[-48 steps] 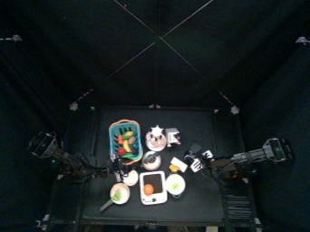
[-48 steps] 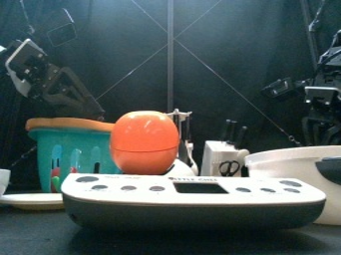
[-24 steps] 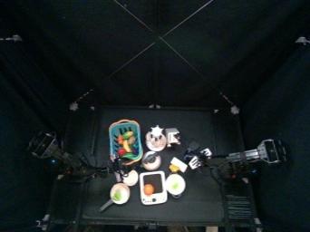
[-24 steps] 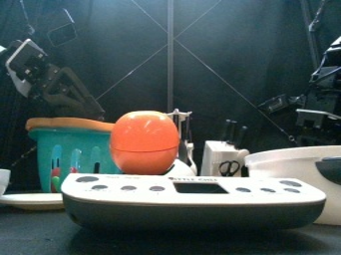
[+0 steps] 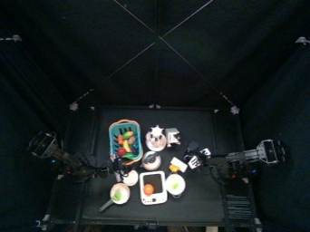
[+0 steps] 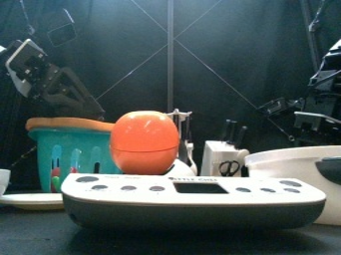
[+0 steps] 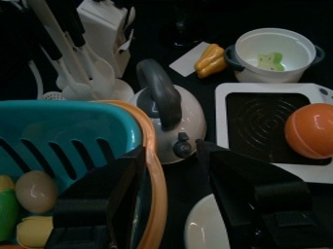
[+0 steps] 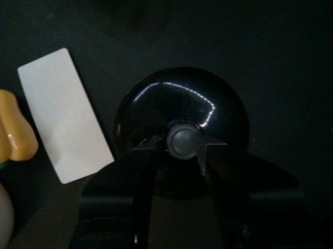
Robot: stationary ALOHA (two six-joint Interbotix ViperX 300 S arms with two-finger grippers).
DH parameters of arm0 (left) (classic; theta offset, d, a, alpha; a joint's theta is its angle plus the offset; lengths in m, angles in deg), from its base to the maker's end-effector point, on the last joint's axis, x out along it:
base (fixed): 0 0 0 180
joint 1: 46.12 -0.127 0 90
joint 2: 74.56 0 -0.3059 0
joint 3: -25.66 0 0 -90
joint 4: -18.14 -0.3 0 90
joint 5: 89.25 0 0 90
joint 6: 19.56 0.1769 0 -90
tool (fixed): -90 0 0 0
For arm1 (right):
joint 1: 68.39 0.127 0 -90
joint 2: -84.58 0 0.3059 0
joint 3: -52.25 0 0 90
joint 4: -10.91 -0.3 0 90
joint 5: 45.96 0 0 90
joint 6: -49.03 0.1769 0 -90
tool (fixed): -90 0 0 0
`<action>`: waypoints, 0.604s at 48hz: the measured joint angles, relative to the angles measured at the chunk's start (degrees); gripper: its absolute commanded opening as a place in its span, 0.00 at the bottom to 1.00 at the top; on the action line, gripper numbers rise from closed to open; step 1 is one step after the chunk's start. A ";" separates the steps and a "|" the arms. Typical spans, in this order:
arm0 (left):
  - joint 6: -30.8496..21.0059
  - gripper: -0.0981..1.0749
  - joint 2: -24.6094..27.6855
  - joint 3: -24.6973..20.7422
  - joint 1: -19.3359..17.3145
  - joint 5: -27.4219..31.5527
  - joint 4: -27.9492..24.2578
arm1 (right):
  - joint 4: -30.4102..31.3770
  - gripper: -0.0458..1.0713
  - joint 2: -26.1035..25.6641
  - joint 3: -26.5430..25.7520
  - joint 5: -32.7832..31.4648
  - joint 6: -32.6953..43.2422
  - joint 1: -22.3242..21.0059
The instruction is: Grab pot lid
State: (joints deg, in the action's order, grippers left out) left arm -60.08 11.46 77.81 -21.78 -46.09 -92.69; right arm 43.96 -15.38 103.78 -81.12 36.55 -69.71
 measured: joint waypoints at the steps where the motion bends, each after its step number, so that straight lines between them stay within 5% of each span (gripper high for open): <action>1: 0.00 0.80 0.00 0.00 0.00 0.00 0.00 | 0.26 0.71 0.00 0.00 0.09 0.00 -0.18; 29: 0.00 0.80 0.00 0.00 0.00 0.00 0.09 | 0.62 0.74 1.14 -0.53 0.70 -0.26 -0.97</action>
State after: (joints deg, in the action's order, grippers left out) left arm -60.08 11.46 77.81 -21.78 -46.09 -92.60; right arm 44.58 -14.24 103.25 -80.42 36.29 -70.67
